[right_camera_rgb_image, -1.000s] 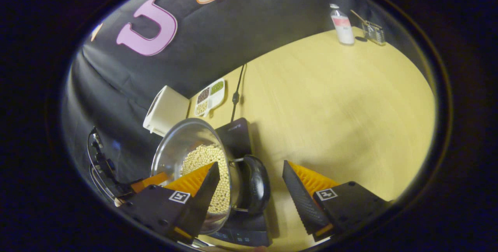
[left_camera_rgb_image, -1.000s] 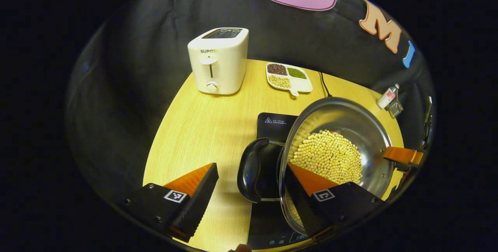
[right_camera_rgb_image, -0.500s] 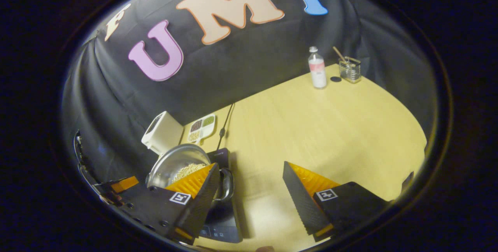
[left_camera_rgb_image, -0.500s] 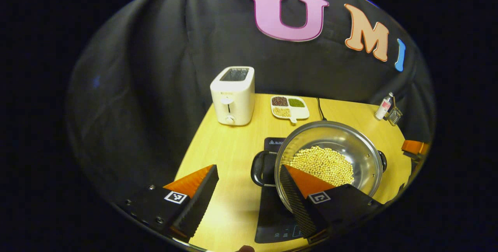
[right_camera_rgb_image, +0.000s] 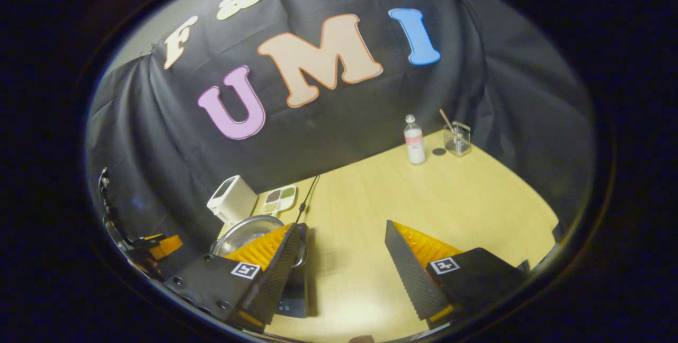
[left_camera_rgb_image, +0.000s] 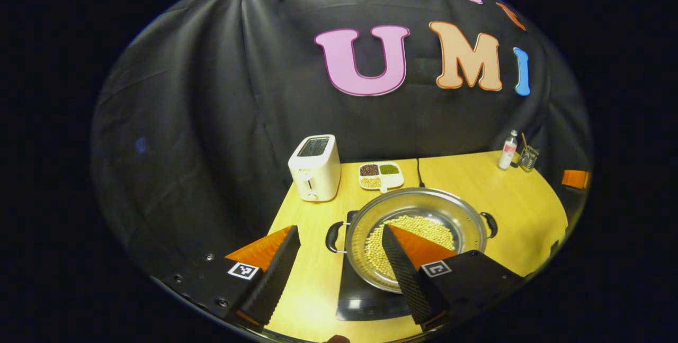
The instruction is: First push the handle of the pot to place it horizontally, then grasp the pot with both hands and set it on the induction cooktop.
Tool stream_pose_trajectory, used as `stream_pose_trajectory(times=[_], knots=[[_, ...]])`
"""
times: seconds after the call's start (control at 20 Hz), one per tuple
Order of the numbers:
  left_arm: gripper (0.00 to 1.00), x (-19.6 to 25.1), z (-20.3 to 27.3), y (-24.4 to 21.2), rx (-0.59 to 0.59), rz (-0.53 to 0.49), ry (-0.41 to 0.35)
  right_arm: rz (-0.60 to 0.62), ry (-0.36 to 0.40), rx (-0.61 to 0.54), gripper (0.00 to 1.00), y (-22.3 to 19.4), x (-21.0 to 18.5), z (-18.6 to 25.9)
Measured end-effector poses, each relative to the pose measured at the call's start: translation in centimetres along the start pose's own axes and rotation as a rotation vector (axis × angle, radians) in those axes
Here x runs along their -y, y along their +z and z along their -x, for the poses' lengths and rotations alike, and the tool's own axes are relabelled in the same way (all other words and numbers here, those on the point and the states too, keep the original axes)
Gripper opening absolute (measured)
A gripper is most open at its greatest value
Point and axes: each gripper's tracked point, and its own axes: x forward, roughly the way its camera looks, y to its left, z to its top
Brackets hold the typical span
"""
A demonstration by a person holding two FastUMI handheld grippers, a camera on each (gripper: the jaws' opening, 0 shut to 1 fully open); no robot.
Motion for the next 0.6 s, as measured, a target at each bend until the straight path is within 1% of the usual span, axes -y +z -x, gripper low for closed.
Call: stream_pose_trajectory(times=[0.15, 0.25, 0.4, 0.45, 0.5, 0.55, 0.6], knots=[[0.96, 2.9, 3.1, 2.0, 0.055, 0.087, 0.024, 0.058, 0.041, 0.062, 1.0, 3.5, 1.3, 3.5], [0.96, 4.1, 5.5, 4.2, 0.117, 0.12, 0.053, 0.1, 0.059, 0.126, 0.99, 6.4, 2.3, 6.0], [0.98, 5.4, 9.1, 8.1, 0.254, 0.075, 0.15, 0.142, 0.091, 0.235, 0.99, 10.8, 3.2, 9.3], [0.96, 6.0, 10.2, 9.6, 0.304, 0.054, 0.177, 0.157, 0.104, 0.272, 0.99, 12.1, 3.4, 10.3], [0.96, 7.1, 11.3, 10.8, 0.348, 0.039, 0.186, 0.173, 0.113, 0.298, 0.99, 13.2, 3.7, 11.2], [0.98, 8.4, 12.3, 11.8, 0.385, 0.032, 0.182, 0.19, 0.125, 0.318, 0.91, 14.0, 4.0, 12.0], [0.96, 9.9, 13.2, 12.6, 0.418, 0.038, 0.172, 0.204, 0.135, 0.334, 0.91, 14.5, 4.1, 12.8]])
